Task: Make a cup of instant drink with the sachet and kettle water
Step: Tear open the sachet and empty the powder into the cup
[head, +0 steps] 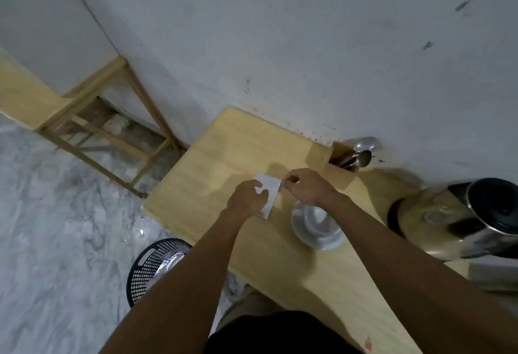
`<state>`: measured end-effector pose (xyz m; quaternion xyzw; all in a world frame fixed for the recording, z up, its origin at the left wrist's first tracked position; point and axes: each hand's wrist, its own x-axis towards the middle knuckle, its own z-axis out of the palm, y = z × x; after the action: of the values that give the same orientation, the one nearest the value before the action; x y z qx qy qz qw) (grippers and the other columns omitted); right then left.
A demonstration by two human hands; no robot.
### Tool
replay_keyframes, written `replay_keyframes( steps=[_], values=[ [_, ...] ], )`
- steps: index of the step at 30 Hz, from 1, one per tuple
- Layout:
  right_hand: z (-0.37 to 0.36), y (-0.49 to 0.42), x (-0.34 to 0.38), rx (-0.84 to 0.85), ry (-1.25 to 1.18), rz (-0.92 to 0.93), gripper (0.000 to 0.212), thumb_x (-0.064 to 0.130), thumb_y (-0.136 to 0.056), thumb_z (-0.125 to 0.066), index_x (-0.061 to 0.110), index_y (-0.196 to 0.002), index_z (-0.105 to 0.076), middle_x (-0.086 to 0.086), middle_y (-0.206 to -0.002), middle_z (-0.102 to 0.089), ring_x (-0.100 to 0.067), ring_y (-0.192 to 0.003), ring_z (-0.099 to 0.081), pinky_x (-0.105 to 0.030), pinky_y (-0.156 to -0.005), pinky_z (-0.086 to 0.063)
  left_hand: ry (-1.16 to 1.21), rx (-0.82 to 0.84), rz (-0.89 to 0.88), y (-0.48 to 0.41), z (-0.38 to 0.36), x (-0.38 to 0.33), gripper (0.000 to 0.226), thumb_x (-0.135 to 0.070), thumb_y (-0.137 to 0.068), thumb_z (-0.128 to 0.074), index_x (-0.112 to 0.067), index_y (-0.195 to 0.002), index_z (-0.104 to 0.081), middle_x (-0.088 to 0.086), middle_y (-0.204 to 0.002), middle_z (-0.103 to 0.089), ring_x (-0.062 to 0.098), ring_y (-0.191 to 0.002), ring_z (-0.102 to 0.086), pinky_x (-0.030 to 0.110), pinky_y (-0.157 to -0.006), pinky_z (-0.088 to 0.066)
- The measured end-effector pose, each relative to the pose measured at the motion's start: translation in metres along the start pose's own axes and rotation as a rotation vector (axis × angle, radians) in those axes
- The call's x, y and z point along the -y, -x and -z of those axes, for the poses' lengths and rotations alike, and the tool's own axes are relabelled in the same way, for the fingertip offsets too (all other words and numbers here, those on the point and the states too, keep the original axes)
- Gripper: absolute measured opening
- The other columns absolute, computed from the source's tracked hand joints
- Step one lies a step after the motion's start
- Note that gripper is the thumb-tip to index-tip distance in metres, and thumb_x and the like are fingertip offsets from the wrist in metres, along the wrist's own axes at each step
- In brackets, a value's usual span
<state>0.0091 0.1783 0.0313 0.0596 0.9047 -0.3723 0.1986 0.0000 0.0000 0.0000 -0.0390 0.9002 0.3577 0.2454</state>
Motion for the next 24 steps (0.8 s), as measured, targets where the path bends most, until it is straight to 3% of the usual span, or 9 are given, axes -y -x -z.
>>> replay_keyframes(
  steps=[2,5,9,13,19,24],
  values=[
    [-0.011,-0.015,0.002,0.021,0.039,-0.069,0.029,0.037,-0.088,-0.053,0.027,-0.111,-0.067,0.004,-0.117,-0.066,-0.018,-0.105,-0.061,-0.039,-0.091,-0.051,-0.042,-0.016,0.024,-0.01,-0.004,0.01,0.053,-0.043,-0.08,-0.05,-0.004,-0.113,-0.061,0.016,-0.125,-0.061,0.032,-0.111,-0.059,0.036,-0.091,-0.047],
    [-0.032,-0.034,0.0,0.037,0.117,-0.156,0.042,0.035,-0.087,-0.052,0.026,-0.127,-0.06,0.003,-0.131,-0.059,-0.023,-0.115,-0.057,-0.04,-0.094,-0.049,-0.177,-0.002,0.03,-0.017,-0.011,0.024,0.05,-0.038,-0.086,-0.054,-0.001,-0.119,-0.057,0.021,-0.121,-0.055,0.037,-0.111,-0.057,0.042,-0.092,-0.046],
    [-0.058,-0.055,-0.01,0.006,0.206,-0.209,0.046,0.035,-0.082,-0.054,0.022,-0.126,-0.057,-0.01,-0.124,-0.059,-0.034,-0.111,-0.057,-0.039,-0.086,-0.049,-0.285,-0.035,0.022,-0.031,-0.016,0.029,0.047,-0.04,-0.086,-0.055,-0.013,-0.125,-0.055,0.012,-0.123,-0.05,0.033,-0.111,-0.057,0.043,-0.093,-0.047],
    [-0.072,-0.066,-0.012,-0.081,0.218,-0.255,0.044,0.034,-0.087,-0.055,0.016,-0.127,-0.054,-0.012,-0.124,-0.057,-0.034,-0.115,-0.054,-0.041,-0.091,-0.047,-0.31,-0.084,-0.024,-0.034,-0.021,0.037,0.046,-0.038,-0.084,-0.056,-0.016,-0.124,-0.054,0.01,-0.118,-0.053,0.031,-0.107,-0.058,0.041,-0.086,-0.046],
    [-0.076,-0.074,-0.006,-0.185,-0.037,-0.32,0.018,0.023,-0.088,-0.058,0.018,-0.102,-0.068,-0.006,-0.111,-0.067,-0.027,-0.104,-0.061,-0.034,-0.083,-0.049,-0.319,-0.081,-0.041,-0.036,-0.022,0.045,0.048,-0.041,-0.086,-0.055,-0.017,-0.128,-0.051,0.009,-0.121,-0.052,0.03,-0.107,-0.057,0.041,-0.086,-0.045],
    [-0.066,-0.065,0.0,-0.17,-0.196,-0.222,0.009,0.02,-0.089,-0.062,0.016,-0.088,-0.07,-0.005,-0.095,-0.069,-0.023,-0.091,-0.063,-0.029,-0.076,-0.046,-0.232,-0.135,-0.053,-0.036,-0.014,0.041,0.048,-0.044,-0.086,-0.057,-0.012,-0.122,-0.054,0.014,-0.118,-0.055,0.033,-0.109,-0.056,0.042,-0.089,-0.046]
  ],
)
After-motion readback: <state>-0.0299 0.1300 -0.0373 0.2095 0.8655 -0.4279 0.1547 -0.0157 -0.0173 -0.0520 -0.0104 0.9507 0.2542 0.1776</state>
